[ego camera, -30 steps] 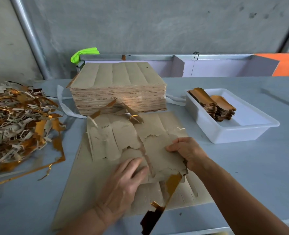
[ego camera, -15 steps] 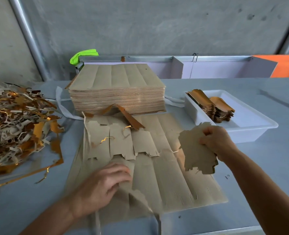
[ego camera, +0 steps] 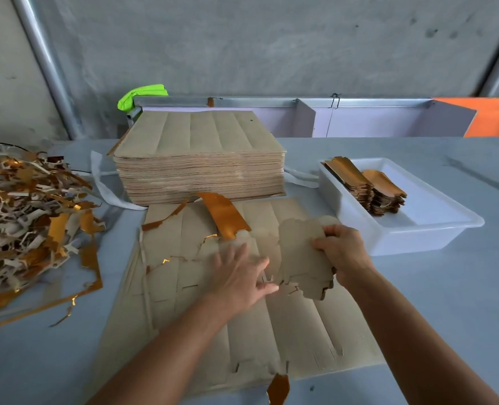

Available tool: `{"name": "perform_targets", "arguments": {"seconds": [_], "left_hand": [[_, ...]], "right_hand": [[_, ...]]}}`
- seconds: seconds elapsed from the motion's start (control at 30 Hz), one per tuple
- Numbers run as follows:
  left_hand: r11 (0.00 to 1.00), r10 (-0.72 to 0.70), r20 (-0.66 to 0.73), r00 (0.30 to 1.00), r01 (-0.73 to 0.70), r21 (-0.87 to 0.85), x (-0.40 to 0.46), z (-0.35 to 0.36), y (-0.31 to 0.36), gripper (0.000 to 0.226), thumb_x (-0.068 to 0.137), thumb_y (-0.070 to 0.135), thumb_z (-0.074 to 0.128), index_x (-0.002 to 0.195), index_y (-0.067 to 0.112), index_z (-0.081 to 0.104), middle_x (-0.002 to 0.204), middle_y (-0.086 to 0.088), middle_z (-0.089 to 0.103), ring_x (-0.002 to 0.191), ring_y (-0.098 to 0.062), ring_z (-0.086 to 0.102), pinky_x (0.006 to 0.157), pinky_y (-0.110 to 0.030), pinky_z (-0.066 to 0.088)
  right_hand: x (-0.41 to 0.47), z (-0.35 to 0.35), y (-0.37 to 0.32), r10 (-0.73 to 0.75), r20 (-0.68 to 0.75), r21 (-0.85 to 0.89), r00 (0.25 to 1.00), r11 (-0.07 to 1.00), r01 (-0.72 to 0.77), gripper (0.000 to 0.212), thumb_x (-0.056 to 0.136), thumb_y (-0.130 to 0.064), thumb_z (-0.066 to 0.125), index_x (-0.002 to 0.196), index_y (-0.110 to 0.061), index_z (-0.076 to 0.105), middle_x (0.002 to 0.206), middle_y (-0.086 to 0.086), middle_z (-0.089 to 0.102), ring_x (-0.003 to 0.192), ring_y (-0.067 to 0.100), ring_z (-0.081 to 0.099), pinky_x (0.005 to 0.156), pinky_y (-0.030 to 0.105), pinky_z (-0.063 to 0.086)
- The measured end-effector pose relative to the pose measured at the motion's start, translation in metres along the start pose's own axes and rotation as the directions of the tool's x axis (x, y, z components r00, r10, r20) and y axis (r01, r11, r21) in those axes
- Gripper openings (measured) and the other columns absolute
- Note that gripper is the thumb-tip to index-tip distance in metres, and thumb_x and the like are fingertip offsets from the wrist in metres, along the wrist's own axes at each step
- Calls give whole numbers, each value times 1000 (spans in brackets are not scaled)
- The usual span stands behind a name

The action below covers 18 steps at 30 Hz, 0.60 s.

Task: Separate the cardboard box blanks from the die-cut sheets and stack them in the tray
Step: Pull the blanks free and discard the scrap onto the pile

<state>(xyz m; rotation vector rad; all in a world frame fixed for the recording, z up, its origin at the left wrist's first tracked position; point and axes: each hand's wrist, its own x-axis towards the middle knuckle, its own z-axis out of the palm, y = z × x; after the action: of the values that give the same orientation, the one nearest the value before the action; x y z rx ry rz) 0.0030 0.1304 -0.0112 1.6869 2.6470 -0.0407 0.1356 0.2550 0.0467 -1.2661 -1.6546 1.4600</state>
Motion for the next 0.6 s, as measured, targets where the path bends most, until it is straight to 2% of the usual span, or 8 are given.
{"name": "perform_targets", "arguments": {"seconds": [0.07,0.17,0.23,0.3,0.37,0.47,0.53,0.6], "left_hand": [[996,-2,-42,999,6,87,-1,7,4,54,95,56,31,143,32,29,144,-12,33,132,-32,30,103,-44,31],[985,124,-216,968,-94,143,-7,5,4,34,99,23,41,132,19,40,122,-10,52,110,-27,51,86,-37,44],[993,112,-416,902,-119,8,-15,-2,-2,46,82,-4,60,124,14,53,104,-10,64,86,-25,65,69,-31,51],[967,24,-638,770,-179,-180,-17,-4,-14,50,63,-20,71,107,4,66,80,-12,68,59,-26,65,51,-31,50],[926,-60,-782,621,-259,-276,-20,-4,-21,36,75,-17,62,103,5,63,78,-15,67,58,-27,65,51,-34,50],[890,-78,-848,525,-346,-296,-22,-8,-20,19,88,1,43,104,11,48,84,-17,67,68,-28,68,60,-35,54],[877,-79,-855,513,-372,-304,-22,-10,-17,28,84,-6,51,104,12,47,84,-17,67,70,-27,68,69,-31,52],[874,-50,-866,498,-398,-279,-21,-12,-15,31,82,-9,53,104,12,48,86,-17,67,75,-27,69,74,-30,52]], "right_hand": [[2,-5,1,1,-2,2,1000,1000,-1,18,80,2,63,80,-16,63,85,9,66,73,23,62,54,31,52],[4,-13,3,-48,-28,-34,998,998,47,19,81,4,61,86,-14,63,95,12,65,79,27,62,60,36,55],[6,-17,5,-137,-32,-178,990,975,130,31,84,5,56,105,-17,60,105,7,58,88,26,57,71,42,56],[5,-17,4,-223,18,-334,975,917,216,47,87,4,50,126,-21,54,113,5,52,92,22,53,76,41,53],[1,-8,-3,-297,105,-400,949,861,314,57,86,9,44,134,-22,50,125,9,53,105,26,53,89,40,50],[-9,20,-12,-324,285,-455,902,782,425,60,86,11,40,136,-22,50,129,6,54,113,25,53,93,29,47],[-16,41,-17,-194,328,-429,924,841,329,39,90,0,47,119,-18,66,114,2,61,101,20,58,77,22,52],[-20,57,-20,28,296,-315,955,946,70,20,87,-10,58,102,-11,72,103,9,67,91,24,62,72,30,54]]}}
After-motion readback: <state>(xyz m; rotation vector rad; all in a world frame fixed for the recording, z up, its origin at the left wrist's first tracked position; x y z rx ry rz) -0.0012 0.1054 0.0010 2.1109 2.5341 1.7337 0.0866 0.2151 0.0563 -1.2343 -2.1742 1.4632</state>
